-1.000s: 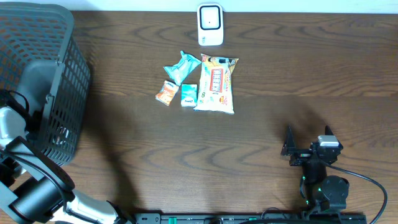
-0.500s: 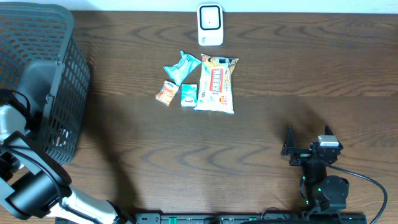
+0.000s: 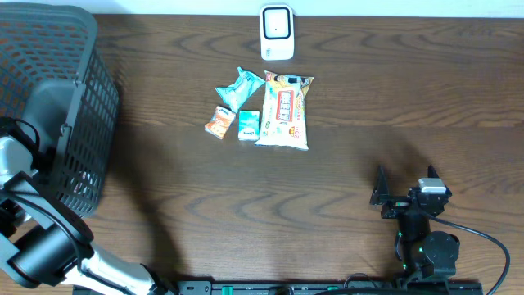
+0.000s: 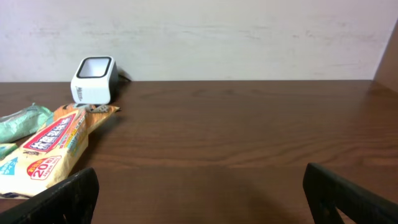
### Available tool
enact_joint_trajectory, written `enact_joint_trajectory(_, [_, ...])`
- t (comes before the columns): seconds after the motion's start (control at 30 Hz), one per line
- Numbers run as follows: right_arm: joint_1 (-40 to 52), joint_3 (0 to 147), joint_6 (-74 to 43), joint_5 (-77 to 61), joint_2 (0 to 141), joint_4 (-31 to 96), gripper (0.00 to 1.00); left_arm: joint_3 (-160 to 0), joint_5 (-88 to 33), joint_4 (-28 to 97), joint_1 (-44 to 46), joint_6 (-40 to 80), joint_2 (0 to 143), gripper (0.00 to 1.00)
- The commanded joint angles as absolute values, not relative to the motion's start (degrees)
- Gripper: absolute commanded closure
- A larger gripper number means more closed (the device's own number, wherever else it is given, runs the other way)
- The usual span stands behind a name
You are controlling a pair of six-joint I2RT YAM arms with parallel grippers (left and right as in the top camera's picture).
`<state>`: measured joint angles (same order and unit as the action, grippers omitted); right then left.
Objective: Scan the item barcode
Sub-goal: 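Lower the left gripper into the basket and grasp the dark green Zam-Buk tin, then carry the Zam-Buk tin out and drop it right of the yellow bag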
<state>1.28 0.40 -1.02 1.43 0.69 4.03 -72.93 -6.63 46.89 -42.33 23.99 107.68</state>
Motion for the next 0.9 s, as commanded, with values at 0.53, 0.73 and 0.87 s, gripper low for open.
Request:
enact_joint_trajectory(0.53, [1.5,0.3,-1.7,1.3,0.3,4.3,0.01,-86.9,-9.8,42.4,-42.0,28.8,71.9,0.45])
enact_joint_trajectory(0.73, [1.5,0.3,-1.7,1.4,0.3,4.3,0.01,-86.9,-21.4,34.3,-41.9,37.4,65.9,0.45])
enact_joint_trajectory(0.87, [1.5,0.3,-1.7,1.4,0.3,4.3,0.01,-86.9,-31.5,29.1,-37.8,42.0,65.4,0.46])
